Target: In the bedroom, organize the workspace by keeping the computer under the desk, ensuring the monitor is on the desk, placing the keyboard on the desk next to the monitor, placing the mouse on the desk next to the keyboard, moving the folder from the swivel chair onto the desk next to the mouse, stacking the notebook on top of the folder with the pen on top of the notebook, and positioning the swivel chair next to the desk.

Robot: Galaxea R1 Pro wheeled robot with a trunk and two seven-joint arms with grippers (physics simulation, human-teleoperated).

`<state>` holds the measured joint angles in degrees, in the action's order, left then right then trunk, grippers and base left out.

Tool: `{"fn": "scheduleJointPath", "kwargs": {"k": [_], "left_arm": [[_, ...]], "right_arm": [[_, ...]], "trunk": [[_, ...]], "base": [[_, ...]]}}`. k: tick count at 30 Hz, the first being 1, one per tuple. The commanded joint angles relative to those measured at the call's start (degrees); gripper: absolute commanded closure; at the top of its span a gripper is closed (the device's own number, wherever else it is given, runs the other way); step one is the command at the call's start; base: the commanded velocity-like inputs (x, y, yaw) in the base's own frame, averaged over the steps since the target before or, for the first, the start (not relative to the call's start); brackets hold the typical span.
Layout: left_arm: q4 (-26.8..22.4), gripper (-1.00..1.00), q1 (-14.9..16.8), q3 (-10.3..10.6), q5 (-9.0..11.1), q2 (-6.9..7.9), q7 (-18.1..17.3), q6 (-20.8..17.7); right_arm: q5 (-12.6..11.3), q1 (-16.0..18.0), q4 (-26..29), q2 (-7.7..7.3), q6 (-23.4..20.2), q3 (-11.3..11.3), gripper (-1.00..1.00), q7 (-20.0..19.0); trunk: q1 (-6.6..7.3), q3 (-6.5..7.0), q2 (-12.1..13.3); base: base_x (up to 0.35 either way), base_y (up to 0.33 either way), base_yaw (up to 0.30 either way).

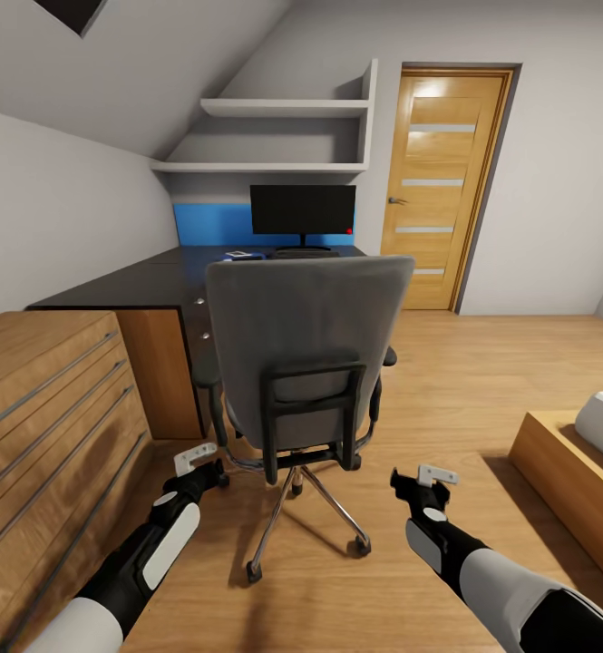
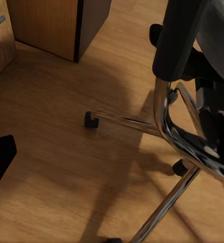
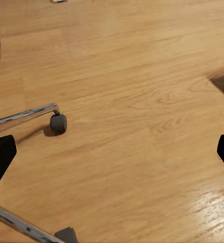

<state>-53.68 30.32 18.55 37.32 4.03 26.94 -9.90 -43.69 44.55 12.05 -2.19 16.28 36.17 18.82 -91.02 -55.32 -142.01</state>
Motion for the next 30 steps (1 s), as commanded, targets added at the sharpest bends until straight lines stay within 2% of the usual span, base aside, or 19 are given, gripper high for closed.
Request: {"fn": "scheduleJointPath", "kwargs": {"k": [1, 5, 8, 30], "left_arm": [[-0.1, -1.00, 0.0, 0.3, 0.3, 0.21, 0.5, -0.3], [-0.2, -1.00, 0.0, 0.3, 0.4, 0.55, 0.5, -0.6], [0.1, -1.00, 0.0, 0.3, 0.4, 0.54, 0.5, -0.7], [4.1, -1.00, 0.0, 0.4, 0.3, 0.28, 0.5, -0.8]], "right_arm": [[-0.2, 0.0, 0.1, -0.03, 0.4, 0.5, -1.00, 0.3], [2.2, -0.1, 0.1, 0.05, 1.1, 0.6, -1.00, 0.3], [2.9, -0.1, 0.1, 0.07, 1.3, 0.6, -1.00, 0.3], [3.5, -0.2, 0.0, 0.08, 1.4, 0.6, -1.00, 0.3]], "trunk": [[0.01, -0.06, 0.0], [0.01, -0.06, 0.0], [0.01, -0.06, 0.0], [0.01, -0.06, 0.0]], "base": [[0.050, 0.000, 0.000], [0.176, 0.000, 0.000], [0.273, 0.000, 0.000], [0.315, -0.001, 0.000]]}}
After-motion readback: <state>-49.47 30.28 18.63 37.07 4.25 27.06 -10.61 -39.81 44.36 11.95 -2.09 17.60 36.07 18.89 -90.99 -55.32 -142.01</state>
